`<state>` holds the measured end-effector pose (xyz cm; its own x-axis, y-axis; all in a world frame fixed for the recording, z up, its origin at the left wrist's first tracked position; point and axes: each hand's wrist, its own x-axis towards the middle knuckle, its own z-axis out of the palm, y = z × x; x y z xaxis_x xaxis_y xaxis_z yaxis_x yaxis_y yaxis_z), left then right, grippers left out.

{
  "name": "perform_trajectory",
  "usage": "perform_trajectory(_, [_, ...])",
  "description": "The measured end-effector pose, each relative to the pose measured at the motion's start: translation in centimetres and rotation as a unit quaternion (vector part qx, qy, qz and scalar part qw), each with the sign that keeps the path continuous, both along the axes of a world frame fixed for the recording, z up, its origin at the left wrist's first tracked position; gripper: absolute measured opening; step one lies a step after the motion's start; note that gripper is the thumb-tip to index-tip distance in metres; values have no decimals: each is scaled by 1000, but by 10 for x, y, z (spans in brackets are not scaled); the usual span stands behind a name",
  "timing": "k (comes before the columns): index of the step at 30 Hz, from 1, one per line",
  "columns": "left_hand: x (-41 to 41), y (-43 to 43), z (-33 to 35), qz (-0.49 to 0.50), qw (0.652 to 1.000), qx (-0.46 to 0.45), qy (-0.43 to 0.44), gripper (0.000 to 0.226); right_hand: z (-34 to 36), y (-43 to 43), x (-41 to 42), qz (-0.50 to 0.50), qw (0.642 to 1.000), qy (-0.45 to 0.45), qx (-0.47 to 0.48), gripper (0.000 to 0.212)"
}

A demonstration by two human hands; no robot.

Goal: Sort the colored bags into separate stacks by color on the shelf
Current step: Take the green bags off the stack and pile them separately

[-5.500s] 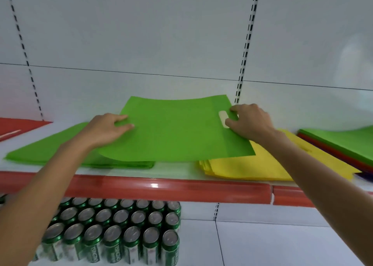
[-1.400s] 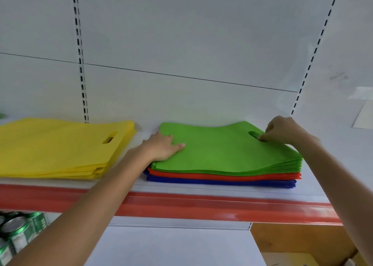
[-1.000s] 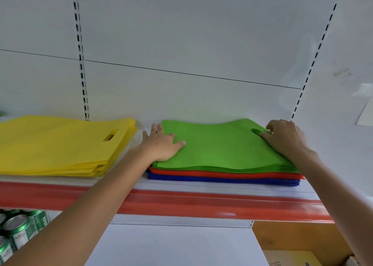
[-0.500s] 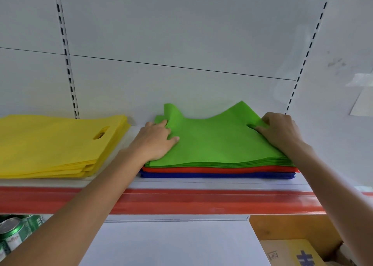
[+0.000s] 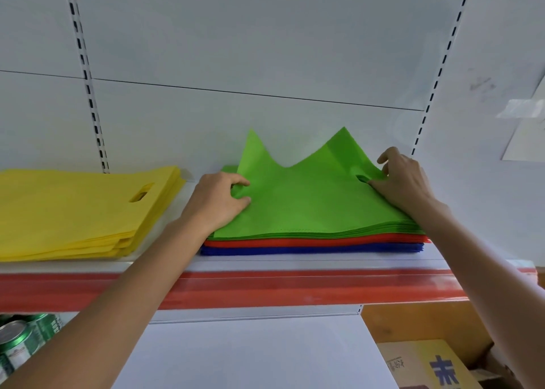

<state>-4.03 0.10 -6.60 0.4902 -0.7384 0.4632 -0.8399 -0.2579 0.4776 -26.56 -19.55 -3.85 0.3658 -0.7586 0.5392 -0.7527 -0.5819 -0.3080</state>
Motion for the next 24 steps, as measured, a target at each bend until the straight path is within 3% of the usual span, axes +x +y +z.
perform_trajectory(7, [-3,-2,-2,10,999,22,-32,48,-2,0,-1,1,1000,17,-21,24])
perform_trajectory(11, [-4,0,1,-1,998,40,-50,49,2,6,-1,-25,998,44,-23,37])
perform_trajectory(15, [-4,3,11,-7,989,117,-87,51,13,9,-2,-15,994,108,7,43])
perform_trajectory(19, [1,14,26,-13,986,134,-97,49,36,12,-2,-6,997,52,62,42])
perform_trajectory(24, [21,34,42,-15,989,114,-89,53,49,32,6,-7,998,25,56,41])
